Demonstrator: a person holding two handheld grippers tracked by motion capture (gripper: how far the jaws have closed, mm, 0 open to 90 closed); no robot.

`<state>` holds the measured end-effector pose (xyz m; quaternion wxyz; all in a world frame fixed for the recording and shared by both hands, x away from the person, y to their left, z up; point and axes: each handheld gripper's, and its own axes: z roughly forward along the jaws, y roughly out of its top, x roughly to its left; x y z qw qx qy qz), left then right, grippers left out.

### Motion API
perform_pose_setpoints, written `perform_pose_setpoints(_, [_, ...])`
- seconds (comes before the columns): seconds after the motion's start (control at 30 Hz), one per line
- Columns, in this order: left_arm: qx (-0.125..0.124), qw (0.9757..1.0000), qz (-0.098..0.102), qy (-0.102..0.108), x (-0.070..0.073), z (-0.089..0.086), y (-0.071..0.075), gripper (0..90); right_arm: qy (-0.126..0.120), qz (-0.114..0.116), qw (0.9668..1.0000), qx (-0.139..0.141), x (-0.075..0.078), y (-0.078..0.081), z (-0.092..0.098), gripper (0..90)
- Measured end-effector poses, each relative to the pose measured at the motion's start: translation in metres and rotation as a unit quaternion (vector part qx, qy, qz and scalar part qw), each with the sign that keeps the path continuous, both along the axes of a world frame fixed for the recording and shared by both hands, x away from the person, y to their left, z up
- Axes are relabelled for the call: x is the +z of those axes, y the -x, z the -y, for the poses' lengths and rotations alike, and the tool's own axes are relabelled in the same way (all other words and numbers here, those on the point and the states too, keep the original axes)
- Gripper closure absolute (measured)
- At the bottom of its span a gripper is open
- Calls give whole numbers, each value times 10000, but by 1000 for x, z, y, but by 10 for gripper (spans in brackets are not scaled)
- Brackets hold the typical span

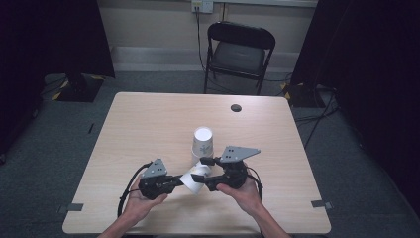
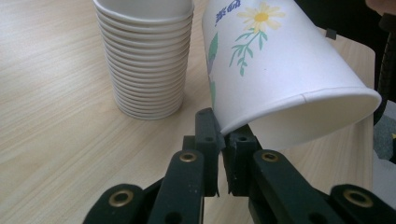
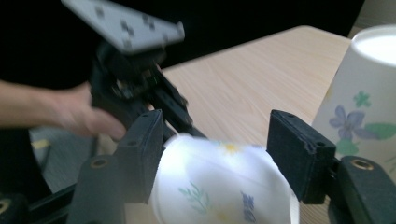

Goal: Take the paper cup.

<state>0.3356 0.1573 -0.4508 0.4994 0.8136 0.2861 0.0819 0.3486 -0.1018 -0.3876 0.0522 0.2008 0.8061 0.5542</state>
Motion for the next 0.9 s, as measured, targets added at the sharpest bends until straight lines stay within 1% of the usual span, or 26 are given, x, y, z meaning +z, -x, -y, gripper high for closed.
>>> perform_pose_setpoints(0.1, [-39, 10000, -22, -16, 0, 0, 1, 860, 350, 178, 9992, 47, -6, 0, -3, 365])
perform_pose_setpoints(0.17, [-57, 10000, -15, -46, 0, 0, 1, 861, 576, 347, 9977, 14, -7, 1, -4, 344])
perform_pose_setpoints(0.23, [-47, 10000, -19, -53, 0, 0, 1, 861, 652, 409, 9970, 96, -8, 2, -5, 339])
perform_pose_setpoints(0.33, [-72, 10000, -51, 6, 1, 0, 1, 863, 772, 513, 9955, 208, -8, 5, -6, 335])
perform_pose_setpoints(0.43, [-81, 9999, -79, 43, 2, -2, 1, 867, 959, 628, 9929, 314, -9, 7, -8, 310])
perform_pose_setpoints(0.47, [-96, 9999, -93, 48, 3, -2, 1, 869, 999, 645, 9923, 360, -9, 7, -8, 293])
perform_pose_setpoints(0.53, [-119, 9998, -104, 72, 3, -3, 1, 872, 1068, 717, 9905, 496, -11, 8, -7, 231])
perform_pose_setpoints(0.6, [-122, 9998, -137, 115, 2, -2, 1, 872, 1132, 778, 9891, 537, -13, 9, -7, 169])
perform_pose_setpoints(0.63, [-138, 9998, -134, 87, 2, -3, 0, 873, 1187, 831, 9879, 548, -15, 9, -6, 155])
perform_pose_setpoints(0.67, [-126, 9997, -166, 120, 2, -3, 0, 874, 1246, 865, 9867, 586, -17, 10, -7, 142])
perform_pose_setpoints(0.77, [-129, 9995, -227, 189, 3, -6, -2, 876, 1561, 1048, 9800, 643, -22, 13, -9, 134])
perform_pose_setpoints(0.8, [-111, 9993, -259, 250, 4, -7, -3, 878, 1656, 1095, 9778, 668, -24, 13, -10, 132])
perform_pose_setpoints(0.87, [-88, 9989, -335, 327, 3, -9, -4, 879, 1702, 1126, 9766, 674, -26, 14, -11, 133])
perform_pose_setpoints(0.9, [-103, 9990, -323, 284, 3, -10, -5, 880, 1740, 1138, 9757, 684, -27, 14, -11, 133])
